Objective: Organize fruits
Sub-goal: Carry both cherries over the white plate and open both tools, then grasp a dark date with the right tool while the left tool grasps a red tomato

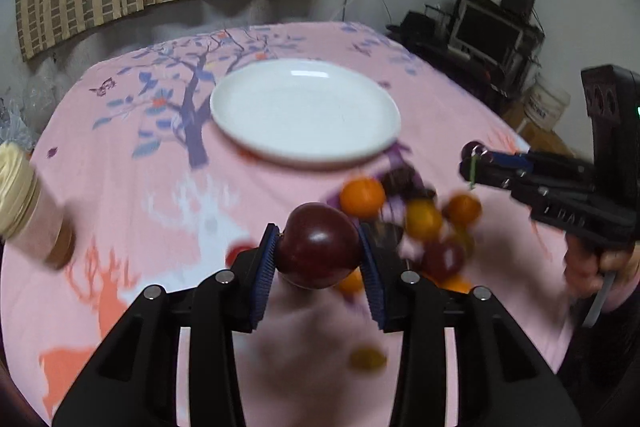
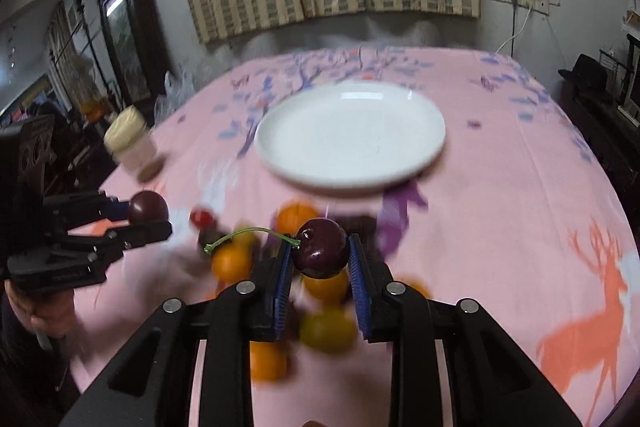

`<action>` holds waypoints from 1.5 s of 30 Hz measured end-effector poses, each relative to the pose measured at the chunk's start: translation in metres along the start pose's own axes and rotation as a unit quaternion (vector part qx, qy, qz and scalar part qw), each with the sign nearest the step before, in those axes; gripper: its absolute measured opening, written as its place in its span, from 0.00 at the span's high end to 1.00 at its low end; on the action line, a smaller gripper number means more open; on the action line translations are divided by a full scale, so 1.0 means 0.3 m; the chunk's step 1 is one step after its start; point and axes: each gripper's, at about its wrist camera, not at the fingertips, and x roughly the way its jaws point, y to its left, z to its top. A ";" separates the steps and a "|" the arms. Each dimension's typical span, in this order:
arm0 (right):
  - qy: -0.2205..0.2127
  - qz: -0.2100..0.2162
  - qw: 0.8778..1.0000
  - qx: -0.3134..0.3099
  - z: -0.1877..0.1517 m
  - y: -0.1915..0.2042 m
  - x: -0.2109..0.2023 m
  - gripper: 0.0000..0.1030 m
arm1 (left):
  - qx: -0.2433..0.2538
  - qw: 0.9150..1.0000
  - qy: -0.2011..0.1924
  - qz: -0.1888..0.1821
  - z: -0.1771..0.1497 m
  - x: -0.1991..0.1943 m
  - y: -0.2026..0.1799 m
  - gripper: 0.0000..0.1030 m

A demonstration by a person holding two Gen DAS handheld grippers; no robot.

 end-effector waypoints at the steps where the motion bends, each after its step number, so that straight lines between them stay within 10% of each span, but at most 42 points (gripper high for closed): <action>1: 0.002 -0.006 1.000 0.003 0.050 -0.003 0.053 0.73 | -0.010 1.000 -0.002 0.001 0.062 0.046 0.012 0.62; 7: 0.055 -0.057 0.997 0.019 0.204 -0.038 0.352 0.73 | -0.040 0.998 0.032 0.037 0.276 0.311 0.059 0.62; 16: 0.112 -0.088 0.990 0.010 0.200 -0.068 0.512 0.72 | -0.048 0.992 0.093 0.074 0.298 0.508 0.105 0.62; 19: 0.110 -0.094 0.989 0.007 0.194 -0.072 0.488 0.60 | -0.037 0.992 0.087 0.084 0.290 0.490 0.095 0.61; 24: 0.073 -0.083 0.994 0.021 0.182 -0.092 0.349 0.42 | -0.047 0.994 0.030 0.097 0.288 0.337 0.103 0.10; 45: 0.116 -0.045 0.992 -0.026 -0.038 -0.046 0.278 0.50 | -0.122 0.987 0.001 0.107 -0.028 0.068 0.293 0.10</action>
